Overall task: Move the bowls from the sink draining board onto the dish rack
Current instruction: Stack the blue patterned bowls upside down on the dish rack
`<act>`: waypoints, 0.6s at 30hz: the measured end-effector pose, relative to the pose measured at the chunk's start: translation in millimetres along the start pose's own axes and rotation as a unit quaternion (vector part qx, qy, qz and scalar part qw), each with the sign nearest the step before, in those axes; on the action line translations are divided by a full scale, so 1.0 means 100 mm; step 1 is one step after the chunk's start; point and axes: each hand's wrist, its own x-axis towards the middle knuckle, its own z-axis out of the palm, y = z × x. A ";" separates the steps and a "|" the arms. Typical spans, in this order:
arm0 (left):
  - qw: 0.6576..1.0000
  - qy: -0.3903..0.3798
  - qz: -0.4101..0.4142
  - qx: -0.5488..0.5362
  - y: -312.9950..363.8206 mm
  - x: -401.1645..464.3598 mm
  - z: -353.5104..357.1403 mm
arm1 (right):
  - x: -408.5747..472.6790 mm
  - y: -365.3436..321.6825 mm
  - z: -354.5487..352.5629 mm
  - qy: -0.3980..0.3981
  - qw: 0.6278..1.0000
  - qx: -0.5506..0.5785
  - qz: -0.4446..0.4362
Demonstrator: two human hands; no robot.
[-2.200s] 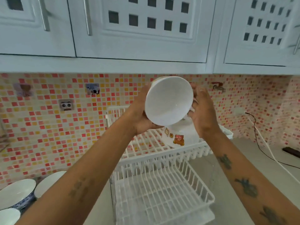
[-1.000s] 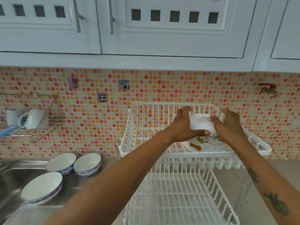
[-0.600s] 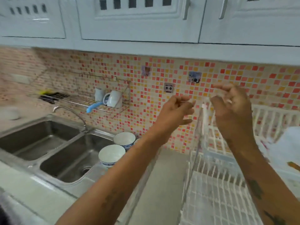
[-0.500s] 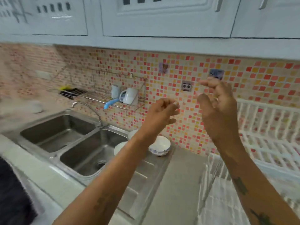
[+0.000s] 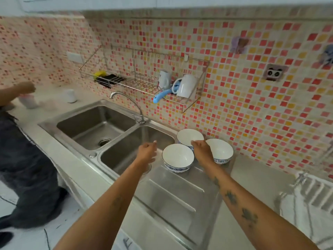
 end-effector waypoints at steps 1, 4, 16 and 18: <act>1.000 -0.001 -0.008 -0.004 -0.09 0.12 0.01 | 0.08 0.07 0.06 0.008 1.000 0.002 0.019; 0.999 -0.006 -0.043 0.000 -0.32 0.43 0.14 | 0.30 0.34 0.20 0.036 0.997 0.032 0.063; 0.996 -0.022 -0.079 0.046 -1.05 1.27 0.69 | 0.82 0.84 0.77 0.031 0.965 0.069 0.251; 0.995 -0.033 -0.082 0.043 -1.06 1.29 0.70 | 0.83 0.87 0.78 0.029 0.967 0.053 0.246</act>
